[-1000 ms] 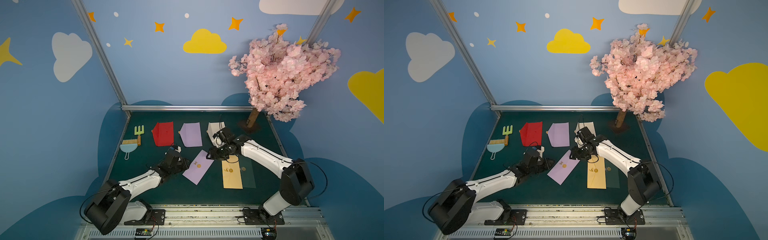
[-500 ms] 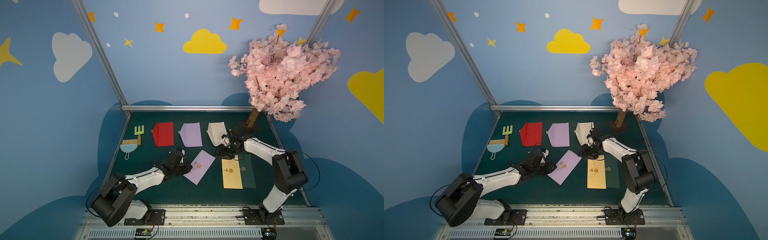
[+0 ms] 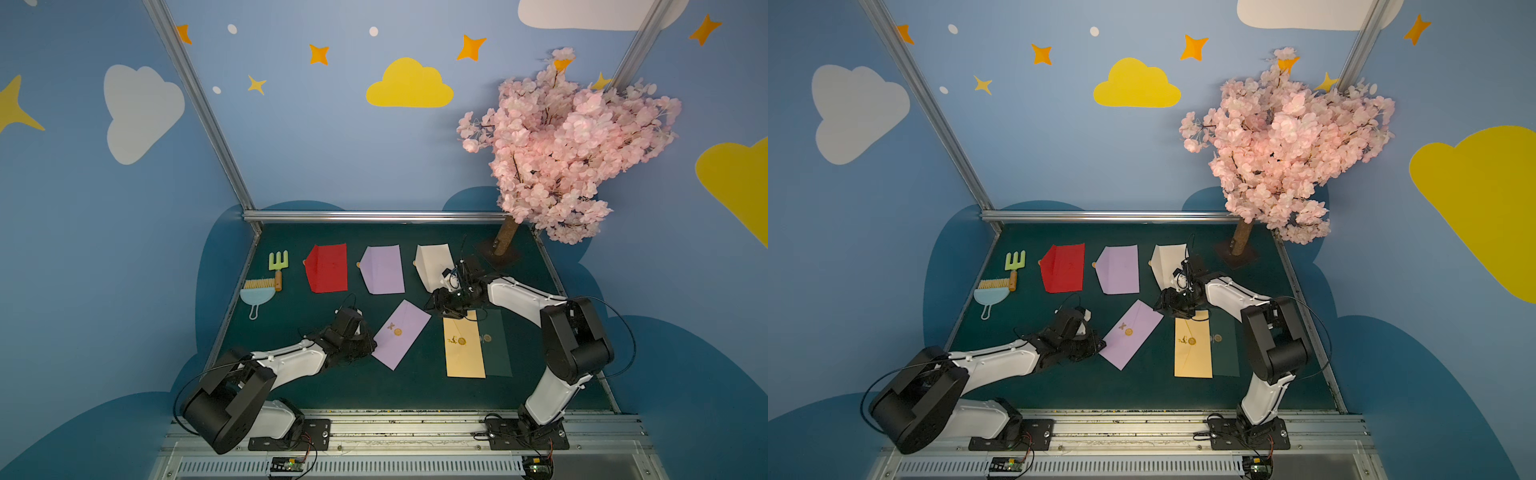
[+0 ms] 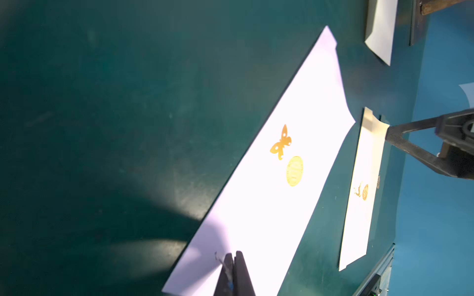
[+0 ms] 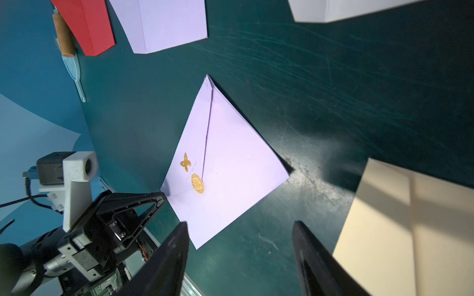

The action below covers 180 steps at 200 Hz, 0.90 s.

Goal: Open the envelope
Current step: Pick up the envelope from the center of the board.

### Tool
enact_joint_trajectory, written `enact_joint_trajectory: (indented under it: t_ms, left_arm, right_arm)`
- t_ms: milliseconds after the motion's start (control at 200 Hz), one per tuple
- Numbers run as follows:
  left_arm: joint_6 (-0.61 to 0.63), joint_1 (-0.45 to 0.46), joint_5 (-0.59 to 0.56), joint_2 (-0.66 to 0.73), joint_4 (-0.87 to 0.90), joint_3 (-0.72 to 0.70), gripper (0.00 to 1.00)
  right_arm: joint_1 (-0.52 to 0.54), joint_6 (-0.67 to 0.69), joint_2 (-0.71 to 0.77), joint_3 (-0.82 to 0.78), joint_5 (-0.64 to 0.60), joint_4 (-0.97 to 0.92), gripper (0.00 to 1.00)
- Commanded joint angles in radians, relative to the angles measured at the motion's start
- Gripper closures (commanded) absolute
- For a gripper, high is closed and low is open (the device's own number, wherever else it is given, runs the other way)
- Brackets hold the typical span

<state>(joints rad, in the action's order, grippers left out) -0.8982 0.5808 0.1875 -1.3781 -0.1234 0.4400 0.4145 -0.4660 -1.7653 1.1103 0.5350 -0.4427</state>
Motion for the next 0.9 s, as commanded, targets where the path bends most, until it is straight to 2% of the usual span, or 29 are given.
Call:
enact_joint_trajectory:
  t_ms: [0,380,896]
  left_arm:
    - [-0.021,-0.017,0.003,-0.014,-0.009,-0.018,0.97]
    - [-0.043,-0.055,0.024,-0.047,0.044,-0.024,0.97]
    - [-0.05,-0.075,0.039,-0.062,0.057,-0.028,0.97]
  right_arm:
    - [-0.006,0.006,-0.02,-0.008,0.019,0.022,0.34]
    - [-0.023,0.013,-0.032,-0.009,0.036,0.03,0.34]
    - [-0.033,0.007,-0.144,-0.005,0.105,0.093,0.34]
